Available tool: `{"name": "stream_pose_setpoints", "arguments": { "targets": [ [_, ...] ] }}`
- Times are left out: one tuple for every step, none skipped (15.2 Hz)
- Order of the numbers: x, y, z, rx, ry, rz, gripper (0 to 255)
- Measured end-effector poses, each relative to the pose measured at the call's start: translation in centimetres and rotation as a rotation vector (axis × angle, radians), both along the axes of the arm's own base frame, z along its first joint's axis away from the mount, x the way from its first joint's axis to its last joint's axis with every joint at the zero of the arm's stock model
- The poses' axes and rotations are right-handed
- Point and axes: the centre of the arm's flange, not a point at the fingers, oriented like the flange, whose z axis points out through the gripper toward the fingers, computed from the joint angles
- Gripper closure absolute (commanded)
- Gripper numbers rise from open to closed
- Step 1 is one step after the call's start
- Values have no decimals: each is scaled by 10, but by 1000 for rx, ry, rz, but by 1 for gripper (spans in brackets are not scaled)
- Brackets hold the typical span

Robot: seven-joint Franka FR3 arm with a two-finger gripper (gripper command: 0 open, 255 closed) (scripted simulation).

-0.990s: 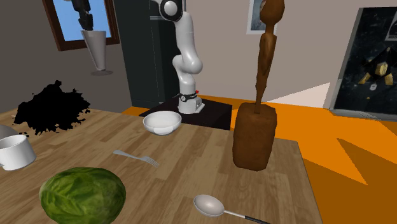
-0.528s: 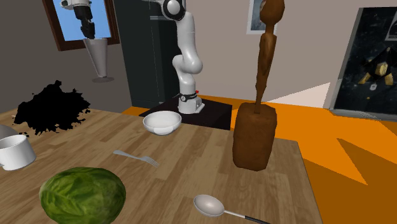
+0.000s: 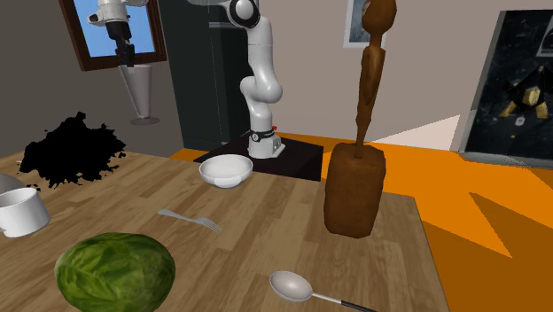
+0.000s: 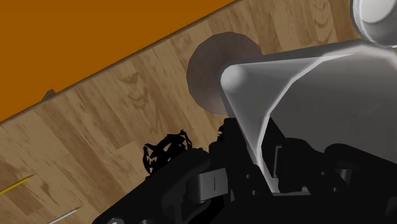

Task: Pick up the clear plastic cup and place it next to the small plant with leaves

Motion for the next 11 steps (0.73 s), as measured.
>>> {"name": "stream_pose_setpoints", "arguments": {
  "targets": [
    [-1,0,-5,0,0,0,255],
    [0,0,-11,0,0,0,255],
    [0,0,-15,0,0,0,255],
    [1,1,-20,0,0,0,255],
    [1,1,-26,0,0,0,255],
    [1,1,-31,0,0,0,255],
    [2,1,-37,0,0,0,255],
    [1,1,-43,0,0,0,255],
    [1,0,-48,0,0,0,255],
    [1,0,-54,0,0,0,255],
    [1,1,-59,0,0,0,255]
  ]
}}
